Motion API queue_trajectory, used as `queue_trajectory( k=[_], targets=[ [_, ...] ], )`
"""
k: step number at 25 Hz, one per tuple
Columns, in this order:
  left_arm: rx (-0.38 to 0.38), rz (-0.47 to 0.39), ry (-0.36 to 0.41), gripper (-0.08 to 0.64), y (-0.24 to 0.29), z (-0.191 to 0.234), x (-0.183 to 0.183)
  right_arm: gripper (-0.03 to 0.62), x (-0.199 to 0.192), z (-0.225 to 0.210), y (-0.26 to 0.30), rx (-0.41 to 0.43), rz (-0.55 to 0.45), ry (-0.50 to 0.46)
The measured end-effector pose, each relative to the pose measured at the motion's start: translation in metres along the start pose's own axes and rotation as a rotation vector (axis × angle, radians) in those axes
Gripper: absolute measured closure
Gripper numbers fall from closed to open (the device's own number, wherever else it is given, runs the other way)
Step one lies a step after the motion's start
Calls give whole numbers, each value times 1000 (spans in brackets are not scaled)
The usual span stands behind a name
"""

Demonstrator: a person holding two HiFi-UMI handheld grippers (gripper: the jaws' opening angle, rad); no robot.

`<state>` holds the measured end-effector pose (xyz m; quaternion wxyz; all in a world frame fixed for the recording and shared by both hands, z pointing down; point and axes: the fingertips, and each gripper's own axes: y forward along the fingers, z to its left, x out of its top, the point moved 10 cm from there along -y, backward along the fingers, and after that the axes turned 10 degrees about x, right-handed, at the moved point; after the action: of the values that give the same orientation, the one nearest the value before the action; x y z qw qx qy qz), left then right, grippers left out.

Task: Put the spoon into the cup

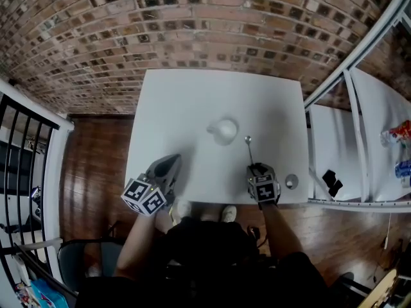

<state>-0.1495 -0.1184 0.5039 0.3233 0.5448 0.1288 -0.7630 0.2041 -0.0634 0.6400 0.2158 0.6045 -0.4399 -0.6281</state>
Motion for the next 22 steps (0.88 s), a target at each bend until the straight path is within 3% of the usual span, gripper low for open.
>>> queue_trajectory(
  k=[4, 22],
  targets=[
    [-10, -3, -5, 555, 3, -2, -1, 460, 4, 1, -9, 2, 2, -22],
    [-94, -92, 43, 555, 14, -22, 25, 460, 75, 20, -102, -60, -333, -148]
  ],
)
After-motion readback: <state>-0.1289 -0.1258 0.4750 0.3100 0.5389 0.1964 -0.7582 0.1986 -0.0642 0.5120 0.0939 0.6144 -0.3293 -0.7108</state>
